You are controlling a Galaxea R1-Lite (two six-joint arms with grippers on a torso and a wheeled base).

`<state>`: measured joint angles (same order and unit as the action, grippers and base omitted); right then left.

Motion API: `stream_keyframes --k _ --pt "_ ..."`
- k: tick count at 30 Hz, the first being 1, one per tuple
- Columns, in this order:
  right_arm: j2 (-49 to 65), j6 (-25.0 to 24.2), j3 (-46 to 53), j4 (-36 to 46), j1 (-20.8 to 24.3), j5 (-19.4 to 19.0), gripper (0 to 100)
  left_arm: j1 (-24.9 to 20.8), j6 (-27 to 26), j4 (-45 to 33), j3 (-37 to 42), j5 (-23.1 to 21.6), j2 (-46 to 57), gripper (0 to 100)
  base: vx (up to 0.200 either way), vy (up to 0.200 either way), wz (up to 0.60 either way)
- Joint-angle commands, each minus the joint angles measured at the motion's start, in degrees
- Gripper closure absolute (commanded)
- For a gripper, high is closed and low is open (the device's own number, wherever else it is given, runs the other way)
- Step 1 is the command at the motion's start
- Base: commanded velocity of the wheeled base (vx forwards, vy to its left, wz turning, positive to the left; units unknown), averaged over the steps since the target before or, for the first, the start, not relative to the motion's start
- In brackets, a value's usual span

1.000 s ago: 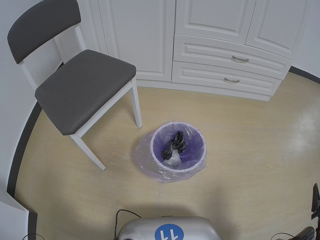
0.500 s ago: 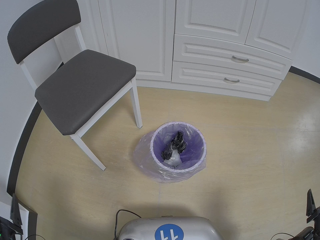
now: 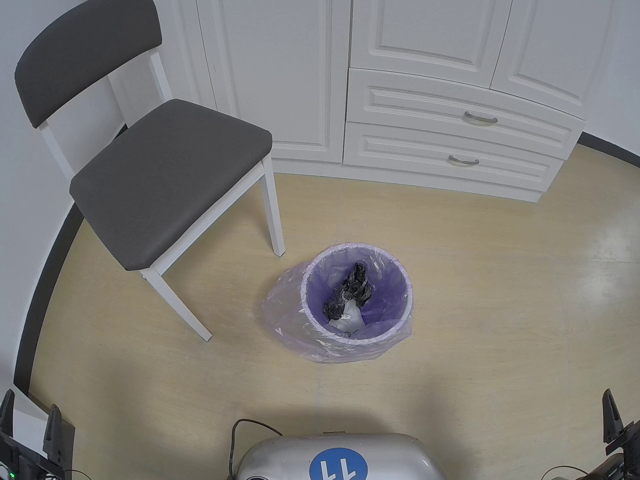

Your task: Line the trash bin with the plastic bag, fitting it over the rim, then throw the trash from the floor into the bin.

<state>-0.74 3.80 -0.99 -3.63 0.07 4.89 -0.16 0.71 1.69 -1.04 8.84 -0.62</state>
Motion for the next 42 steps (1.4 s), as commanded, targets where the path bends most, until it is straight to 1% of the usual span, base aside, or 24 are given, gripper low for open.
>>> stream_keyframes --k 1,2,3,5,7,8,11,12,13,18,21,24,29,34,36,42 --pt "0.74 -0.02 0.99 -0.15 0.10 0.65 0 -0.02 -0.71 0.06 0.77 0.04 0.62 0 0.000 0.000 0.00" --pt "0.74 -0.02 0.99 -0.15 0.10 0.65 0 -0.02 -0.71 0.06 0.77 0.04 0.62 0 0.000 0.000 0.00" --pt "0.74 -0.90 0.99 -0.15 0.01 1.79 0 -0.02 -1.23 0.06 0.77 0.13 0.62 0 0.000 0.000 0.00" --pt "0.74 -2.75 0.99 -0.15 0.01 2.76 0 -0.02 -1.23 0.15 0.77 0.48 0.62 0 0.000 0.000 0.00" --pt "0.74 -2.75 0.99 -0.15 0.01 2.76 0 -0.02 -1.23 0.15 0.77 0.48 0.62 0 0.000 0.000 0.00" --pt "0.74 -4.77 0.99 -0.06 0.01 1.97 0 -0.02 -0.62 0.06 0.77 0.48 0.62 0 0.000 0.000 0.00" --pt "0.74 -4.68 0.99 -0.15 0.01 1.09 0 -0.02 -0.53 0.06 0.77 0.39 0.62 0 0.000 0.000 0.00" --pt "0.74 -4.42 0.99 -0.15 0.01 -0.49 0 -0.02 -0.44 0.15 0.77 0.39 0.62 0 0.000 0.000 0.00" --pt "0.74 -4.51 0.99 -0.23 0.01 -0.85 0 -0.02 -0.36 0.15 0.77 0.39 0.62 0 0.000 0.000 0.00" --pt "0.74 -5.12 0.99 -0.15 0.01 -0.76 0 -0.02 -0.27 0.50 0.95 0.30 0.62 0 0.000 0.000 0.00" --pt "0.74 -4.68 0.99 -0.15 0.01 -1.46 0 -0.02 -0.18 0.77 1.04 0.13 0.62 0 0.000 0.000 0.00" --pt "0.74 -3.19 0.99 4.51 0.01 -5.06 0 -0.02 0.00 0.94 1.04 0.13 0.62 0 0.000 0.000 0.00" --pt "0.74 -3.19 0.99 3.90 0.01 -5.24 0 -0.02 -1.23 1.21 1.04 0.13 0.62 0 0.000 0.000 0.00" --pt "0.74 -3.63 0.99 3.81 0.01 -5.15 0 -0.02 -1.32 1.21 1.04 0.13 0.62 0 0.000 0.000 0.00" --pt "0.74 -3.63 0.99 3.81 0.01 -5.15 0 -0.02 -2.29 1.21 1.04 0.13 0.62 0 0.000 0.000 0.00" --pt "0.74 -3.63 0.99 3.81 0.01 -5.24 0 -0.02 -1.76 1.12 1.04 -0.84 0.53 0 0.000 0.000 0.00"
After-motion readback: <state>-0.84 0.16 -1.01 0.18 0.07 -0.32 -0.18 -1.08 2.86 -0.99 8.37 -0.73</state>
